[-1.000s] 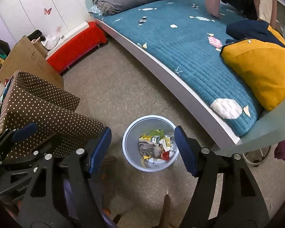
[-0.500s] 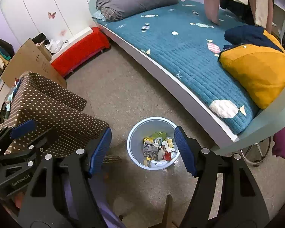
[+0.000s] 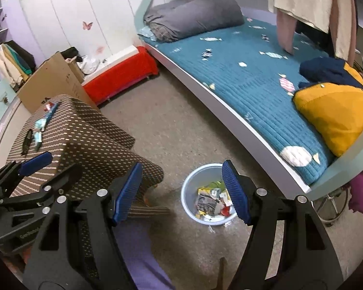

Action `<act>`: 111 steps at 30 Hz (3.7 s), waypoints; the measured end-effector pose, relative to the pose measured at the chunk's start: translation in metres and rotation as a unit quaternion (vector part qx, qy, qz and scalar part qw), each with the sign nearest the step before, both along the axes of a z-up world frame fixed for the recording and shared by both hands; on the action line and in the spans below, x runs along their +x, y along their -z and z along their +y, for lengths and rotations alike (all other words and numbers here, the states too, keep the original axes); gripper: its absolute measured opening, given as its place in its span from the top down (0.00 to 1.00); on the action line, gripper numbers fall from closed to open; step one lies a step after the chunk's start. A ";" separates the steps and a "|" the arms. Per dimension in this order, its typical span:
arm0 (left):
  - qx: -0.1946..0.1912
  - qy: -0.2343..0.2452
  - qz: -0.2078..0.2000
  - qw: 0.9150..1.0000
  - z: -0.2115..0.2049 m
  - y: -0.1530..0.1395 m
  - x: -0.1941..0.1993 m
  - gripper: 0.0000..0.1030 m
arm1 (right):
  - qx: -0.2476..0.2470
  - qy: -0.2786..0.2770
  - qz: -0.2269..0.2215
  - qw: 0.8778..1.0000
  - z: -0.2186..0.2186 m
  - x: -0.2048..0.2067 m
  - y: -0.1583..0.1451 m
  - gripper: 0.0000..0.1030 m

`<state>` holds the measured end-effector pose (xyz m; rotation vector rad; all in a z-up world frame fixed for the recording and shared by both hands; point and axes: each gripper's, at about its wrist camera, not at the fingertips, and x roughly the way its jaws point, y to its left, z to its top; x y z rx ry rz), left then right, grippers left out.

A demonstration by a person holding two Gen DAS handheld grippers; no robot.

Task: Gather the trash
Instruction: 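Move both open grippers back over the polka-dot table, then grasp the black snack packet with the left gripper while the right grasps the teal toothpaste tube, then carry the black packet and toothpaste tube over the blue bucket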

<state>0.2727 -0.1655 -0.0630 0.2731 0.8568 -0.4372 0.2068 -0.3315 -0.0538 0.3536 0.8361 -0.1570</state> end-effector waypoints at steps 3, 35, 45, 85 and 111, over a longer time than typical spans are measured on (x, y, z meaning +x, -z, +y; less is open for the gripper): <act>-0.004 -0.011 -0.005 1.000 0.014 -0.005 0.001 0.25 | -0.004 -0.013 -0.010 1.000 0.013 0.003 -0.008 0.34; -0.030 -0.183 -0.017 0.982 0.189 -0.027 0.048 0.18 | -0.041 -0.178 -0.021 0.983 0.169 0.087 -0.042 0.34; -0.040 -0.210 0.020 0.977 0.245 -0.013 0.098 0.17 | -0.043 -0.228 -0.008 0.973 0.210 0.130 -0.030 0.34; -0.056 -0.243 0.026 0.968 0.297 0.006 0.057 0.71 | -0.036 -0.336 0.010 0.941 0.261 0.118 -0.012 0.75; -0.020 -0.202 0.029 0.979 0.227 0.011 0.051 0.74 | -0.014 -0.268 -0.007 0.963 0.197 0.071 -0.027 0.75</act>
